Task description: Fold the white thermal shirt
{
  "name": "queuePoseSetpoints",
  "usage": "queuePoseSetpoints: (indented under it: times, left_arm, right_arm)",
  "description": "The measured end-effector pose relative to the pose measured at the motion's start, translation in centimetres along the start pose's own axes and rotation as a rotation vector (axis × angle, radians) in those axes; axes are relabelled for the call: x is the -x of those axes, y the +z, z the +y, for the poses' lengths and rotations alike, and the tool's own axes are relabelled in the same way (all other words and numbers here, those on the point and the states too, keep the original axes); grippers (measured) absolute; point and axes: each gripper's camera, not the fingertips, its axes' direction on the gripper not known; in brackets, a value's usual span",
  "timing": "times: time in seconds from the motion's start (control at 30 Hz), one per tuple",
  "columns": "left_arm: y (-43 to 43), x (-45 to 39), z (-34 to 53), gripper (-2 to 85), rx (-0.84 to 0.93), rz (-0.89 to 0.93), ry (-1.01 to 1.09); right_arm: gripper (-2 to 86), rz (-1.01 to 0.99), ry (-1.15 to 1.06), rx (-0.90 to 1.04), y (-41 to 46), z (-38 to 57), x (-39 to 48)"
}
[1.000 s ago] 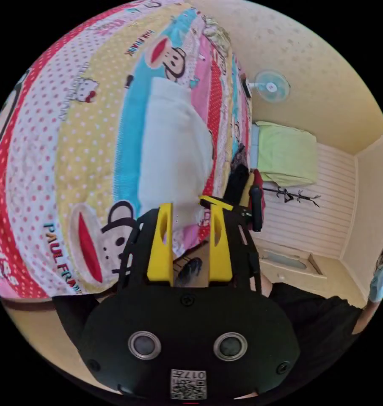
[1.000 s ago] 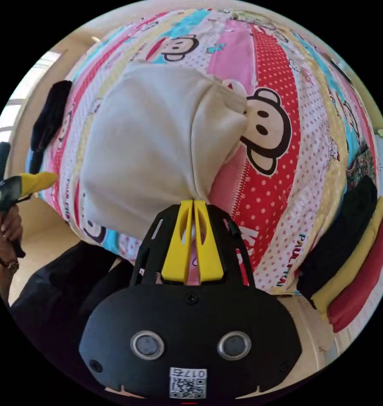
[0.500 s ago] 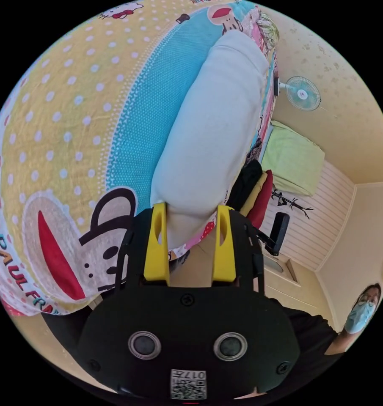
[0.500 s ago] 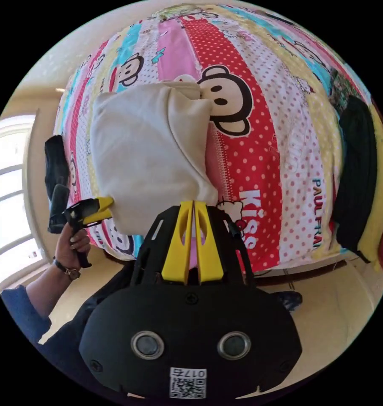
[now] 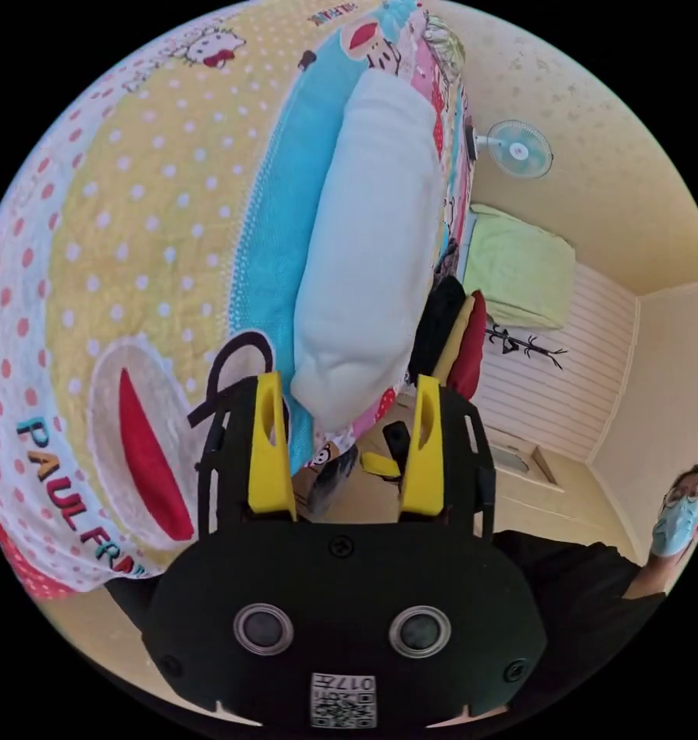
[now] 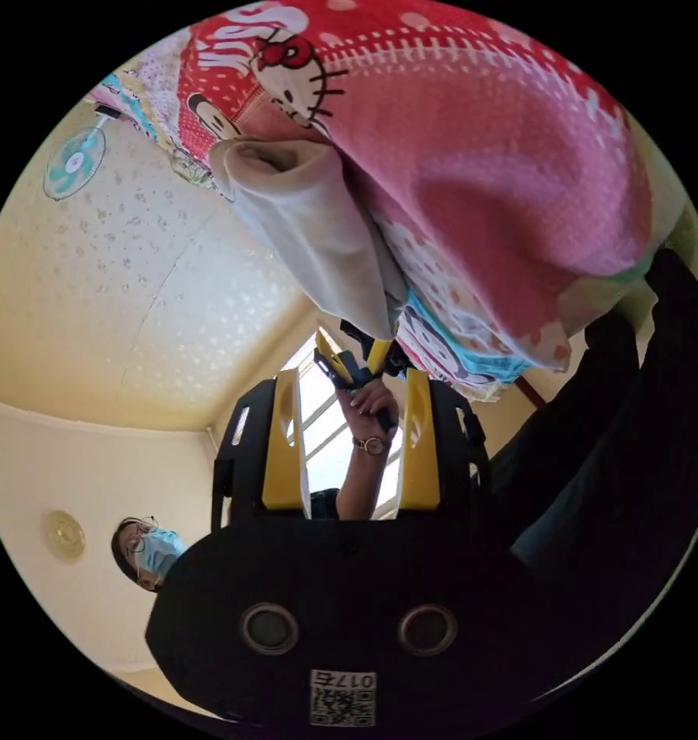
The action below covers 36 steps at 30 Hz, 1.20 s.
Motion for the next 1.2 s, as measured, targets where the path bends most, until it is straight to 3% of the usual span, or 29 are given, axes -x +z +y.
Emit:
queuePoseSetpoints:
  times: [0.1,0.27,0.37,0.57,0.77,0.87,1.07,1.2]
  left_arm:
    - [3.8,1.3,-0.6,21.9,0.086,0.084,-0.053]
    - [3.6,2.3,-0.2,12.1,0.041,0.23,-0.268]
    - [2.6,-0.1,0.3,10.1,0.073,0.388,-0.215]
    - [1.3,-5.9,1.1,9.5,0.159,0.264,-0.091]
    - [0.1,-7.7,2.2,8.5,0.132,0.228,-0.088]
    - [-0.2,-11.3,3.6,8.4,0.164,0.307,-0.003]
    - [2.0,-23.7,5.5,8.4,0.231,0.252,0.216]
    - [4.9,-31.0,4.3,8.7,0.268,0.212,0.344]
  right_arm:
    - [18.7,-0.03,0.003,-0.025,-0.9,-0.7,0.0]
    - [23.5,0.004,0.017,-0.098,-1.9,-2.1,-0.5]
    - [28.9,-0.068,-0.005,-0.14,-1.4,-3.6,-0.8]
    - [30.7,-0.449,-0.217,-0.321,-0.2,-8.6,0.2]
    - [20.9,-0.235,-0.143,-0.188,2.0,-13.3,1.6]
    - [19.5,-0.133,-0.338,-0.117,2.8,-11.3,4.9]
    - [16.9,0.002,-0.703,-0.035,2.8,-7.5,13.6]
    - [15.1,-0.014,-0.852,-0.08,1.0,-6.4,19.1]
